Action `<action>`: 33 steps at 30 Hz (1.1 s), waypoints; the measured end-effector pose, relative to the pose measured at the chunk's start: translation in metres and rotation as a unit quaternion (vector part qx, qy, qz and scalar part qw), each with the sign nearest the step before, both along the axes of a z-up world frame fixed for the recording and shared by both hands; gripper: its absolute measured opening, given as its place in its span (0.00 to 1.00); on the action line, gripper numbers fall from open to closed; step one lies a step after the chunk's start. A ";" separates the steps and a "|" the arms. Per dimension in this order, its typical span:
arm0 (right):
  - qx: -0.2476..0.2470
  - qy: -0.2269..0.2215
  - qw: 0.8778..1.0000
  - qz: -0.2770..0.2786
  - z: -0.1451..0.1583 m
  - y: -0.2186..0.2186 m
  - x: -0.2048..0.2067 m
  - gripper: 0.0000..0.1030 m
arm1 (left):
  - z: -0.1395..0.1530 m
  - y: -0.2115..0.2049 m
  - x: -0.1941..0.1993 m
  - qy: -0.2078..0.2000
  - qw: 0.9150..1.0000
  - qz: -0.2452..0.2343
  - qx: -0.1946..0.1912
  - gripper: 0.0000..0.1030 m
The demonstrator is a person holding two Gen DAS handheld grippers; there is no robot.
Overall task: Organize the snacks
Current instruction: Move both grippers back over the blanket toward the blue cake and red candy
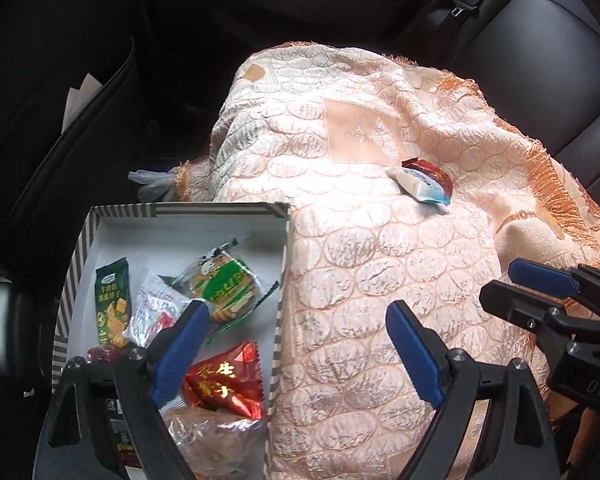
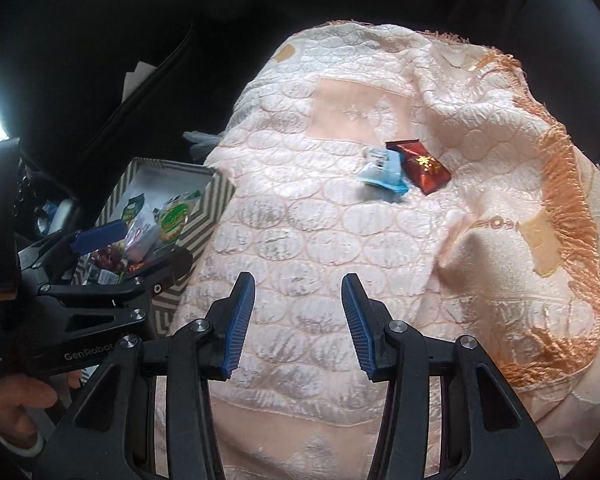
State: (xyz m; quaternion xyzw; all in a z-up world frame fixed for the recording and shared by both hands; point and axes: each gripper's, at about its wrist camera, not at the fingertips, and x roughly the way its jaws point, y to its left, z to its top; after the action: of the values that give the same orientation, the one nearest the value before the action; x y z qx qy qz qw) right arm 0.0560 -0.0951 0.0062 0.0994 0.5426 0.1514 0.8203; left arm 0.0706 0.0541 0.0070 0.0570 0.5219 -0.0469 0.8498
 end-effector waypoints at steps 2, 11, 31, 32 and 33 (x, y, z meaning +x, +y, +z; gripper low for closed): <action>-0.002 0.003 1.000 -0.011 -0.002 -0.012 0.007 0.51 | -0.002 -0.009 0.007 0.003 1.000 -0.005 0.000 0.89; -0.013 0.022 0.998 -0.063 -0.015 -0.062 0.037 0.51 | -0.011 -0.050 0.043 0.021 1.000 -0.017 -0.015 0.89; 0.028 0.054 0.989 -0.133 -0.028 -0.118 0.071 0.51 | -0.069 -0.126 0.149 0.083 0.997 0.000 0.001 0.89; 0.030 0.054 0.989 -0.134 -0.028 -0.120 0.072 0.51 | -0.071 -0.127 0.150 0.082 0.997 -0.003 0.002 0.89; 0.033 0.055 0.989 -0.135 -0.029 -0.121 0.073 0.51 | -0.073 -0.127 0.150 0.081 0.997 -0.004 0.002 0.89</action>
State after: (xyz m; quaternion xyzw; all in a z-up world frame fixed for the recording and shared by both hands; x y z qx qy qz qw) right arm 0.1287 -0.2156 -0.0228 0.2067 0.5629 0.0508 0.7986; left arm 0.2204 -0.0726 -0.0657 0.0570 0.5890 -0.0539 0.8043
